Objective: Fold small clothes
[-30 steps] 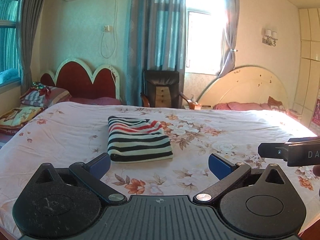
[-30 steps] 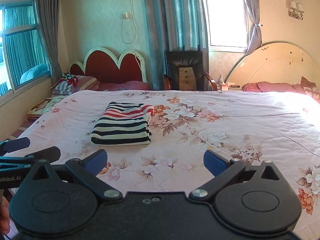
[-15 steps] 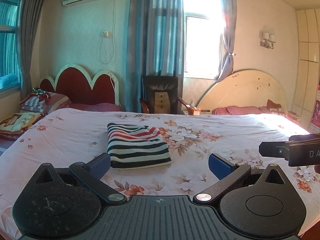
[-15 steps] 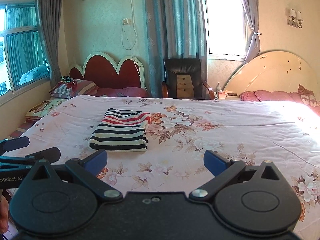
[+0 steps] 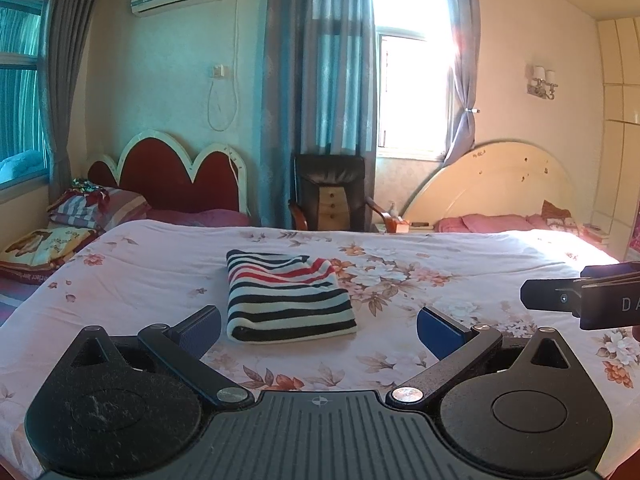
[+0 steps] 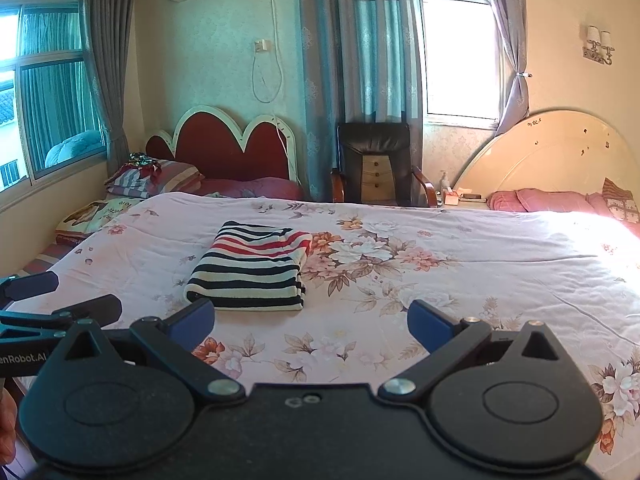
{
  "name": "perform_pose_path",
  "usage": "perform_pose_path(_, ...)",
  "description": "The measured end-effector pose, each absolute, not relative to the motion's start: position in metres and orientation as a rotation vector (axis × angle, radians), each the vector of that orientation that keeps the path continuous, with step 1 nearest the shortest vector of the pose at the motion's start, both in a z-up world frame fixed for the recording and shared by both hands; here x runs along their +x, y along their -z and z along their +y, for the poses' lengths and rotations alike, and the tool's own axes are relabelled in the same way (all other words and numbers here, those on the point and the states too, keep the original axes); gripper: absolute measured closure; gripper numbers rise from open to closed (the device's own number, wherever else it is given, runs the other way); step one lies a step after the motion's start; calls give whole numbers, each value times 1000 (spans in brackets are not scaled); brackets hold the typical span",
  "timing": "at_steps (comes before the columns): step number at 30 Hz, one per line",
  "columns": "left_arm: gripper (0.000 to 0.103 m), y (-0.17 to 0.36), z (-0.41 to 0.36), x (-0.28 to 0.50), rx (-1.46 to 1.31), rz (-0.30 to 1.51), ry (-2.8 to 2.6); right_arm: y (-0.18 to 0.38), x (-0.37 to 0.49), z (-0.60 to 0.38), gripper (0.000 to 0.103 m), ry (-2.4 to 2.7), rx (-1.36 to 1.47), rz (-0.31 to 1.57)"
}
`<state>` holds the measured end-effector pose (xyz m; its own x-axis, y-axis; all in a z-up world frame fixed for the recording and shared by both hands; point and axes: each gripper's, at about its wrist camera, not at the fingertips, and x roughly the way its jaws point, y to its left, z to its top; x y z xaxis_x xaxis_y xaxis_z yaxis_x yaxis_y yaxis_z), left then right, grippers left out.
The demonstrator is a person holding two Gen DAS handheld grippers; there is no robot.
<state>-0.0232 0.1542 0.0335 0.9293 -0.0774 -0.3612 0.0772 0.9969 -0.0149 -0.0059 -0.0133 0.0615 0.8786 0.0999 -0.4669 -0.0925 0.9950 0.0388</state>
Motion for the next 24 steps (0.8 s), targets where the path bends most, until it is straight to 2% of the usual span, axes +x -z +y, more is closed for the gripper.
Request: perform_pose_path(24, 0, -33, 156, -21, 11, 364, 89, -64, -3, -11, 1, -96, 14, 482)
